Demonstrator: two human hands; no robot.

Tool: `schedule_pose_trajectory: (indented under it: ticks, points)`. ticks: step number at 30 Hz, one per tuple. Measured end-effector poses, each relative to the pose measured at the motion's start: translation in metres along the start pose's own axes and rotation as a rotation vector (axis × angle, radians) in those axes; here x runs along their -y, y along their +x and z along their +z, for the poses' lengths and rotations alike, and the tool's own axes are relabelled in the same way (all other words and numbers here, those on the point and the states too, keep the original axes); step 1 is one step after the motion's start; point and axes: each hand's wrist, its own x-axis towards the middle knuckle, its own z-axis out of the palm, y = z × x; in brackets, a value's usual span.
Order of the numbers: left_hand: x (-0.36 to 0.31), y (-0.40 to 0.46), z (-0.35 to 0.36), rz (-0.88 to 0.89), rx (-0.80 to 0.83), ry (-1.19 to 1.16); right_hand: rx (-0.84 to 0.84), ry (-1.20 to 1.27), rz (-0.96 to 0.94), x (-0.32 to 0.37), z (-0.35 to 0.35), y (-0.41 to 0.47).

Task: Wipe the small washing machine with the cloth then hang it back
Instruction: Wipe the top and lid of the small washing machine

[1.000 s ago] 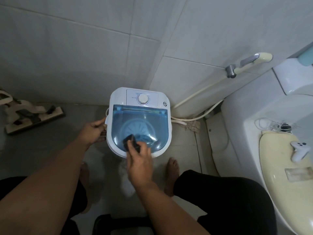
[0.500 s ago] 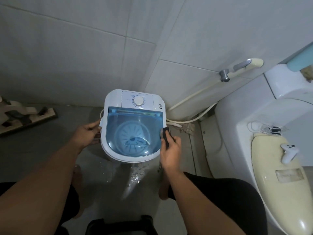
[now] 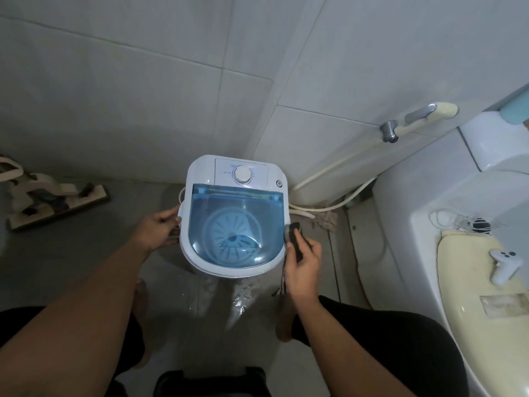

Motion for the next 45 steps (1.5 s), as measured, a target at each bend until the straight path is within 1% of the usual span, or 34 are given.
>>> schedule_pose_trajectory:
  ticks: [2, 3, 4, 8, 9, 12, 15, 17, 19, 21, 25, 27, 30, 33, 36, 39, 42, 45]
  points:
    - [-0.001, -0.003, 0.000, 0.000, 0.004, 0.006, 0.021, -0.068, 0.034, -0.002, 0.004, 0.021]
    - [-0.002, -0.004, 0.000, -0.002, 0.004, 0.007, 0.056, -0.104, 0.006, -0.002, 0.006, 0.022]
    - [-0.003, -0.006, 0.000, -0.004, 0.005, 0.007, 0.091, -0.148, -0.064, -0.001, 0.008, 0.018]
    - [-0.006, -0.007, -0.001, -0.019, 0.026, 0.008, 0.297, -0.372, -0.519, 0.006, 0.017, -0.036]
    - [-0.006, -0.007, -0.002, -0.021, 0.029, 0.006, 0.344, -0.408, -0.578, 0.007, 0.022, -0.047]
    - [-0.006, -0.007, -0.005, -0.021, 0.031, -0.007, 0.423, -0.396, -0.633, 0.015, 0.043, -0.061]
    - [-0.005, -0.007, -0.006, -0.022, 0.034, -0.019, 0.485, -0.396, -0.816, 0.033, 0.066, -0.063]
    - [-0.003, -0.005, -0.006, -0.025, 0.047, -0.030, 0.529, -0.418, -0.899, 0.045, 0.082, -0.066]
    - [-0.002, -0.005, -0.007, -0.030, 0.050, -0.042, 0.569, -0.445, -0.918, 0.056, 0.095, -0.067]
    - [-0.003, -0.005, -0.008, -0.024, 0.041, -0.056, 0.554, -0.421, -0.908, 0.064, 0.105, -0.061]
    - [0.002, 0.001, -0.010, -0.005, 0.053, -0.066, 0.422, -0.144, -0.630, 0.091, 0.106, -0.025]
    - [0.006, 0.007, -0.013, -0.008, 0.060, -0.054, 0.379, -0.134, -0.580, 0.111, 0.115, 0.009]
    - [0.009, 0.011, -0.013, -0.022, 0.067, -0.058, 0.363, -0.196, -0.583, 0.139, 0.141, 0.060]
    - [0.008, 0.010, -0.013, -0.020, 0.076, -0.068, 0.403, -0.327, -0.597, 0.149, 0.166, 0.086]
    - [0.009, 0.010, -0.013, -0.014, 0.082, -0.114, 0.429, -0.443, -0.729, 0.143, 0.175, 0.075]
    - [0.012, 0.014, -0.013, -0.006, 0.090, -0.130, 0.463, -0.486, -0.835, 0.131, 0.171, 0.058]
    - [0.015, 0.018, -0.014, -0.002, 0.100, -0.125, 0.481, -0.525, -0.873, 0.130, 0.165, 0.058]
    - [0.016, 0.018, -0.012, 0.012, 0.107, -0.120, 0.444, -0.595, -0.867, 0.135, 0.164, 0.066]
